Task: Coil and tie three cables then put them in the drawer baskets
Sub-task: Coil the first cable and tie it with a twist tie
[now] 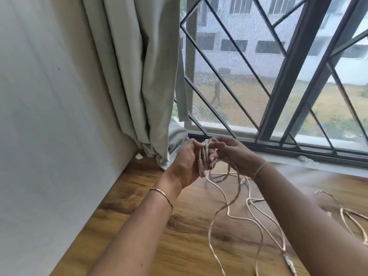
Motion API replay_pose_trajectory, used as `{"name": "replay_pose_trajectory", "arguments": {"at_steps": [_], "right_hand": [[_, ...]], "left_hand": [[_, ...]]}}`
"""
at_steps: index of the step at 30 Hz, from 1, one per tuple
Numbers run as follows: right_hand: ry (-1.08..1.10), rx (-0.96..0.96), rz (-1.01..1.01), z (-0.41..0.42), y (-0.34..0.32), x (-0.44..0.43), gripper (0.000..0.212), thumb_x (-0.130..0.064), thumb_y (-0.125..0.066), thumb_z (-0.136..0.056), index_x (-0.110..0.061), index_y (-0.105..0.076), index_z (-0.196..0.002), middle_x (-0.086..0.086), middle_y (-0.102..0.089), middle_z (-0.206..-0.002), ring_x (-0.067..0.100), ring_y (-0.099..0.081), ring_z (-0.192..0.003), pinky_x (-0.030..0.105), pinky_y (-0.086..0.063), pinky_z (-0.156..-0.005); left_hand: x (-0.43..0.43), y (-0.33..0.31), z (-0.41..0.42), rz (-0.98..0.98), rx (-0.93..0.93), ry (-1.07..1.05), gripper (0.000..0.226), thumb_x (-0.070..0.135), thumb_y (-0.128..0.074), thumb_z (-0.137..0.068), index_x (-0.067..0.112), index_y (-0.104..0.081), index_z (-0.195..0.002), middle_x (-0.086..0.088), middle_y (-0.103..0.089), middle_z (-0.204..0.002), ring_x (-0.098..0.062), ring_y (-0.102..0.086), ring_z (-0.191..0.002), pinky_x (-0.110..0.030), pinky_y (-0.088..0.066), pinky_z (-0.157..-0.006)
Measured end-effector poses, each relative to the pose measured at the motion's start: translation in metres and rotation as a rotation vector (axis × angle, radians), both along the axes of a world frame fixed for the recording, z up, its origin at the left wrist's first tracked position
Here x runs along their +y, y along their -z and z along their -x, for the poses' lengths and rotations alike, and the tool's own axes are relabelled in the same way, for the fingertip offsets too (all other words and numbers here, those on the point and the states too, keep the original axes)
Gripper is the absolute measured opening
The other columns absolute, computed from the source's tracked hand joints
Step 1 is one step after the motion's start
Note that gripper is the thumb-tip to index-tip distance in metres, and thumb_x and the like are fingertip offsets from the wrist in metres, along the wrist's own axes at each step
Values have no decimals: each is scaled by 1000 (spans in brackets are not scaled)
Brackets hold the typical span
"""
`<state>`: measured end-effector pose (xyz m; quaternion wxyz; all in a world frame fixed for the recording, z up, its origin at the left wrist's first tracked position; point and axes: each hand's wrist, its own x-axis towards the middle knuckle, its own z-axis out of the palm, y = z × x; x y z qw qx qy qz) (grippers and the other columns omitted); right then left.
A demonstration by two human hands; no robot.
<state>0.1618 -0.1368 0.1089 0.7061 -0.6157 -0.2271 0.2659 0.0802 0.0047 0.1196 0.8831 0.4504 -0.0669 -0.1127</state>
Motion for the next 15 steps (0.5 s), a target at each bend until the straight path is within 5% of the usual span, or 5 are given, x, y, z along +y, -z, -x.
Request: {"name": "replay_pose_trajectory", "arguments": {"at_steps": [4, 7, 9, 12, 15], "right_hand": [[35, -20, -16, 3, -1, 0, 31, -32, -79, -71, -10, -68, -90, 8, -66, -83, 16, -59, -68, 24, -50, -66], [120, -151, 89, 7, -1, 7, 5, -11, -59, -90, -10, -64, -90, 5, -65, -80, 14, -59, -68, 24, -50, -65], [153, -186, 164, 12, 1, 12, 11, -6, -54, -95, -11, -64, -94, 5, -66, -81, 11, -62, -70, 23, -52, -68], [65, -301, 375, 22, 7, 12, 12, -9, -52, -96, -3, -62, -98, 12, -67, -85, 18, -62, -79, 34, -48, -82], [-40, -361, 522, 35, 3, 12, 15, -7, -45, -99, 5, -53, -96, 13, -63, -74, 4, -63, -61, 18, -49, -71]], "left_hand": [[-4, 1, -2, 16, 25, -35, 58, 18, -17, -90, 8, -72, -74, -2, -35, -49, -13, -31, -43, -24, -26, -46], [-10, -1, -3, -30, 17, -100, 51, 29, -20, -101, 7, -62, -82, 4, -28, -46, -9, -24, -37, -25, -13, -46], [-12, -3, -4, -54, 4, -151, 50, 39, -22, -103, 7, -57, -90, 6, -27, -45, -7, -23, -36, -26, -9, -51], [-8, -11, -7, 18, -18, -194, 42, 36, -28, -104, 5, -56, -98, 6, -36, -48, -7, -31, -39, -21, -18, -46], [0, -17, -9, 32, -41, -223, 39, 32, -32, -103, 3, -59, -99, 1, -54, -58, -8, -45, -47, -17, -39, -47]]}}
